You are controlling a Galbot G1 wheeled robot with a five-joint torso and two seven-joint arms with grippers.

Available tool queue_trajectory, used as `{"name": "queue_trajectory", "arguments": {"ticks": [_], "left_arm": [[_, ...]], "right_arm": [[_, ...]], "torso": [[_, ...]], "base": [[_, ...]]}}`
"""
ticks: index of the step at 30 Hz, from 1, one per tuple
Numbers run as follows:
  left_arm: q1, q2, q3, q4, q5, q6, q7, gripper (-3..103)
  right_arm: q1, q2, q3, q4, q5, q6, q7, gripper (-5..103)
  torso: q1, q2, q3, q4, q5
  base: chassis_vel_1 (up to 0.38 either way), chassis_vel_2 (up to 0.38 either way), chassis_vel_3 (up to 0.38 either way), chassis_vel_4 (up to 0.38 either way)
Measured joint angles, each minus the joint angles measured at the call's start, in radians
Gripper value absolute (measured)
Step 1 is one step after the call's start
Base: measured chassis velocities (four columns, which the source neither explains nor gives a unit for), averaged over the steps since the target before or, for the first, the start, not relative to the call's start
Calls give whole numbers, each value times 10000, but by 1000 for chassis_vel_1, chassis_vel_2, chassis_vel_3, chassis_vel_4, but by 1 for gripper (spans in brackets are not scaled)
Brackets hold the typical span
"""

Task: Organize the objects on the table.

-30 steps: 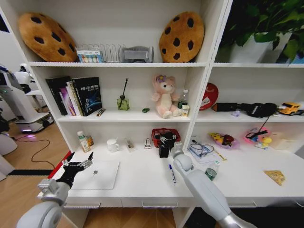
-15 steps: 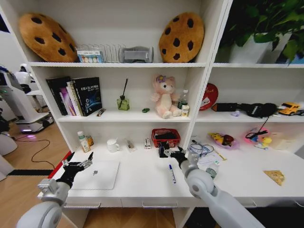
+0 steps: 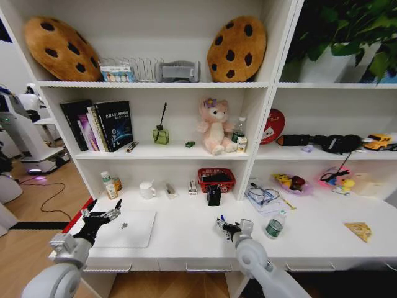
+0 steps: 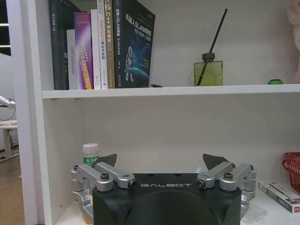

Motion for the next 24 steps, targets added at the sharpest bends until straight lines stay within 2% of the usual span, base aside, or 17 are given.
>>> {"name": "queue_trajectory", "arguments": {"ticks": [5,9,11,12,14,15,16,17,18,20,23,24], "left_arm": [[0,0,0,0,0,0,-1,100],[0,0,0,0,0,0,-1,100],[0,0,0,0,0,0,-1,100],[0,0,0,0,0,0,-1,100],[0,0,0,1,0,0,-1,100],[0,0,-1,0,0,0,-1,100],[0,0,-1,0,0,0,-1,100],[0,0,0,0,0,0,-1,100],[0,0,-1,0,0,0,-1,100],[0,0,0,0,0,0,-1,100],[0,0,0,0,0,0,-1,100],[0,0,0,0,0,0,-1,100]], "right_arm": [[292,193,-87,-392,-242,76,-393,70],[457,241,-207,-482,-227,82,-420,63],[458,226,-241,-467,-224,83,-367,63],[425,202,-279,-405,-205,82,-251,52],[371,189,-296,-354,-200,81,-159,52],[261,171,-309,-276,-214,88,-66,47],[261,171,-309,-276,-214,88,-66,47],[177,160,-303,-231,-231,98,-30,41],[95,150,-273,-209,-244,120,-11,30],[67,142,-236,-211,-245,123,-7,30],[105,78,-167,-283,-262,206,-202,14],[105,78,-167,-283,-262,206,-202,14]], "torso": [[0,0,0,-1,1],[2,0,1,0,3],[2,0,1,0,3],[2,0,0,0,3],[2,0,0,0,2],[2,0,0,0,2],[2,0,0,0,2],[1,1,0,-1,1],[1,1,-1,-1,0],[1,1,-1,-1,1],[1,0,0,-2,3],[1,0,0,-2,3]], "base": [[0,0,0,0],[0,0,0,0],[0,0,0,0],[0,0,0,0],[0,0,0,0],[0,0,0,0],[0,0,0,0],[0,0,0,0],[0,0,0,0],[0,0,0,0],[0,0,0,0],[0,0,0,0]]}}
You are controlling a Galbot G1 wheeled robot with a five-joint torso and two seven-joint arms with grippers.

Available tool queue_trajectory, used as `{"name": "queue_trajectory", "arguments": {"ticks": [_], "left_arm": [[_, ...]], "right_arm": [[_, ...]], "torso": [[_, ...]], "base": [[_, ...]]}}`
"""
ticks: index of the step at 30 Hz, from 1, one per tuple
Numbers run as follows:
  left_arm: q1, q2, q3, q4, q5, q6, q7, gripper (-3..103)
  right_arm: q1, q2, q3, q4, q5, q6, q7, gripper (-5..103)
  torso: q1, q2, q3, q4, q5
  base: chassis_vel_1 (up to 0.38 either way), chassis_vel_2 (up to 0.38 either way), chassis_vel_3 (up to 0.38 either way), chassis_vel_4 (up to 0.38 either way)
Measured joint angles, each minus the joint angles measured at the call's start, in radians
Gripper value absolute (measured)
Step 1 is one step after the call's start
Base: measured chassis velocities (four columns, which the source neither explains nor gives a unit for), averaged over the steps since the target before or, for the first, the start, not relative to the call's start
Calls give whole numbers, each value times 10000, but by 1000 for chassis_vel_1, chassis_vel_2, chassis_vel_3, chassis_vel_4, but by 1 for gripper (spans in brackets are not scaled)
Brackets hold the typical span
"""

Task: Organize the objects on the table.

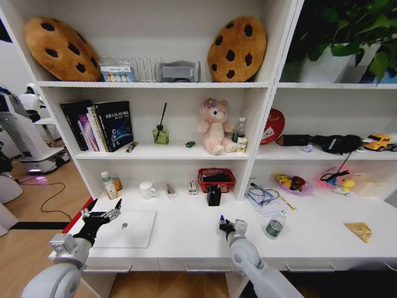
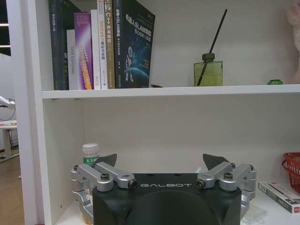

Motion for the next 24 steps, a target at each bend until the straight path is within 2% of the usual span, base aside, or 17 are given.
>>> {"name": "queue_trajectory", "arguments": {"ticks": [2,3,4,6,7,9,11,12,15,16,17,18,24], "left_arm": [[0,0,0,0,0,0,0,100],[0,0,0,0,0,0,0,100],[-1,0,0,0,0,0,0,100],[0,0,0,0,0,0,0,100],[0,0,0,0,0,0,0,100],[0,0,0,0,0,0,0,100],[0,0,0,0,0,0,-1,100],[0,0,0,0,0,0,-1,100],[0,0,0,0,0,0,-1,100],[0,0,0,0,0,0,-1,100],[0,0,1,0,0,0,-2,100],[0,0,-1,0,0,-1,-5,100],[-1,0,0,0,1,0,-2,100]], "right_arm": [[77,-121,51,-7,-119,160,-522,11],[77,-121,51,-7,-119,160,-522,11],[149,-185,76,-20,-589,466,-993,11],[314,-304,139,-179,-2399,1263,-2003,11],[314,-304,139,-179,-2399,1263,-2003,11],[639,-478,215,-361,-3932,2080,-2884,11],[1137,-538,337,-712,-4686,2758,-3589,11],[1137,-538,337,-712,-4686,2758,-3589,11],[2173,-349,423,-2010,-5788,4087,-4510,11],[2173,-349,423,-2010,-5788,4087,-4510,11],[2795,-188,328,-2864,-6449,4890,-4811,11],[3140,-84,234,-3306,-6740,5221,-4938,11],[4229,635,-286,-4729,-6874,5722,-5126,11]], "torso": [[0,-1,2,0,3],[0,-1,2,0,3],[1,-2,2,1,1],[0,-1,1,1,2],[0,-1,1,1,2],[0,-1,2,-1,0],[0,-1,2,-1,-1],[0,-1,2,-1,-1],[0,-2,1,0,1],[0,-2,1,0,1],[1,-2,1,0,2],[1,-2,2,3,-2],[1,-2,2,1,-1]], "base": [[0,0,0,0],[0,0,0,0],[0,0,0,0],[0,0,0,0],[0,0,0,0],[0,0,0,0],[0,0,0,0],[0,0,0,0],[0,0,0,0],[0,0,0,0],[0,0,0,0],[0,0,0,0],[0,0,0,0]]}}
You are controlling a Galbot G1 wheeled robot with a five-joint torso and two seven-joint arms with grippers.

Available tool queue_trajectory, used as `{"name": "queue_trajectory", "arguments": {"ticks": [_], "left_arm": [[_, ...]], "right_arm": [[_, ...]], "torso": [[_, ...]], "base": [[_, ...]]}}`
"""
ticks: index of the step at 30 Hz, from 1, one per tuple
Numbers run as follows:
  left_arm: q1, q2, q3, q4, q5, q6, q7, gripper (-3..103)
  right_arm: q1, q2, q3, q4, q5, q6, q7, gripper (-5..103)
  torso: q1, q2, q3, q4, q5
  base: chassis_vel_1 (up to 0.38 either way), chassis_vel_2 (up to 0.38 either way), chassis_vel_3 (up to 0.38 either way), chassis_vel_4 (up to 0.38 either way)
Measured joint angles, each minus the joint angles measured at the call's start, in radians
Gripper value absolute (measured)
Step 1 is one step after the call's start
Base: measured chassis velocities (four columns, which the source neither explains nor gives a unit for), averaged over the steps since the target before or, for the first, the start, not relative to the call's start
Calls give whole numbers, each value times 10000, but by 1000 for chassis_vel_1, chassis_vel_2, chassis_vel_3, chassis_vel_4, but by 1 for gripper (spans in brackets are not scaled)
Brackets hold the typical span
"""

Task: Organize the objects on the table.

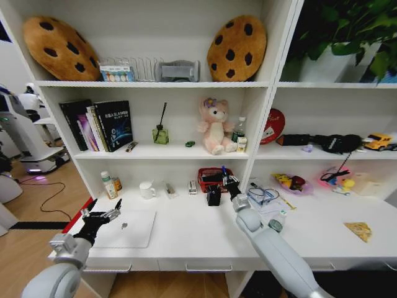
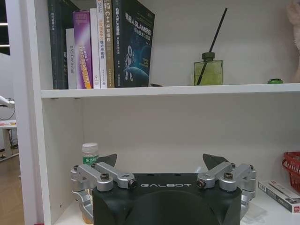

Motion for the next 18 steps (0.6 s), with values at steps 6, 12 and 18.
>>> {"name": "queue_trajectory", "arguments": {"ticks": [6,12,18], "left_arm": [[0,0,0,0,0,0,1,100],[0,0,1,0,-1,0,0,100],[0,0,0,0,-1,0,1,100]], "right_arm": [[284,713,-348,-490,-9,87,-82,11],[301,813,-409,-759,-8,9,23,11],[228,626,-407,-783,36,-115,112,11]], "torso": [[0,1,-1,1,0],[-1,1,-1,-1,1],[-2,2,-2,-3,0]], "base": [[0,0,0,0],[0,0,0,0],[0,0,0,0]]}}
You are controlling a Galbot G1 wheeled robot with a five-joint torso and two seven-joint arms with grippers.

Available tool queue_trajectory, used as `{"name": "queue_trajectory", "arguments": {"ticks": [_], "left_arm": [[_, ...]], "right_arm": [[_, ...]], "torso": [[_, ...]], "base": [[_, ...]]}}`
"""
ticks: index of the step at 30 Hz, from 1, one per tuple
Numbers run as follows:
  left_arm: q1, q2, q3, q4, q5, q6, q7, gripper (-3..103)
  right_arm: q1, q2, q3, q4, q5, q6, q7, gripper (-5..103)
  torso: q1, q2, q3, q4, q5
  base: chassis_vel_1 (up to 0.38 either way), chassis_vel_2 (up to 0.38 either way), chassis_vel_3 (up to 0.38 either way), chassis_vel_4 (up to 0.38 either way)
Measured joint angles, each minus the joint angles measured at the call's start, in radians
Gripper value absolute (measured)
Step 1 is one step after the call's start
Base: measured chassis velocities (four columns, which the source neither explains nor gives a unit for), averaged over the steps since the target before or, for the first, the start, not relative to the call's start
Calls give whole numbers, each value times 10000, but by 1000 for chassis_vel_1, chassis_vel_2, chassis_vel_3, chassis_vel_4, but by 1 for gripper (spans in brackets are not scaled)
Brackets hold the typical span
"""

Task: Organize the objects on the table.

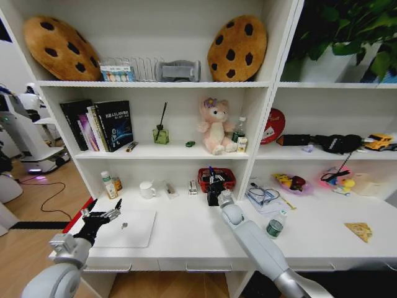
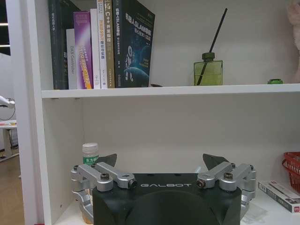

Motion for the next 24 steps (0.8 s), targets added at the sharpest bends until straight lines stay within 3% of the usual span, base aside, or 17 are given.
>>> {"name": "queue_trajectory", "arguments": {"ticks": [5,7,10,18,19,21,22,24], "left_arm": [[0,0,0,0,0,0,0,100],[0,0,0,0,0,0,0,100],[0,0,0,0,0,0,0,100],[0,0,0,0,0,0,0,100],[0,0,0,0,0,0,0,100],[0,0,0,0,0,0,2,100],[0,0,0,0,0,0,2,100],[0,0,1,0,0,0,2,100]], "right_arm": [[-81,-7,-70,-15,-122,-170,167,8],[-113,-13,-120,58,-135,-200,201,13],[-177,-79,-224,308,-135,-259,301,28],[-385,-447,-224,848,1,-442,732,50],[-572,-669,-193,1270,189,-661,1085,61],[-1014,-1282,-214,2539,1226,-1492,1947,66],[-1014,-1282,-214,2539,1226,-1492,1947,66],[-1615,-1945,-318,4354,2664,-2724,3290,78]], "torso": [[0,0,0,1,0],[0,0,0,2,1],[0,0,0,3,0],[0,0,0,4,1],[0,0,0,5,1],[0,-1,0,0,3],[0,-1,0,0,3],[0,0,-1,-2,-1]], "base": [[0,0,0,0],[0,0,0,0],[0,0,0,0],[0,0,0,0],[0,0,0,0],[0,0,0,0],[0,0,0,0],[0,0,0,0]]}}
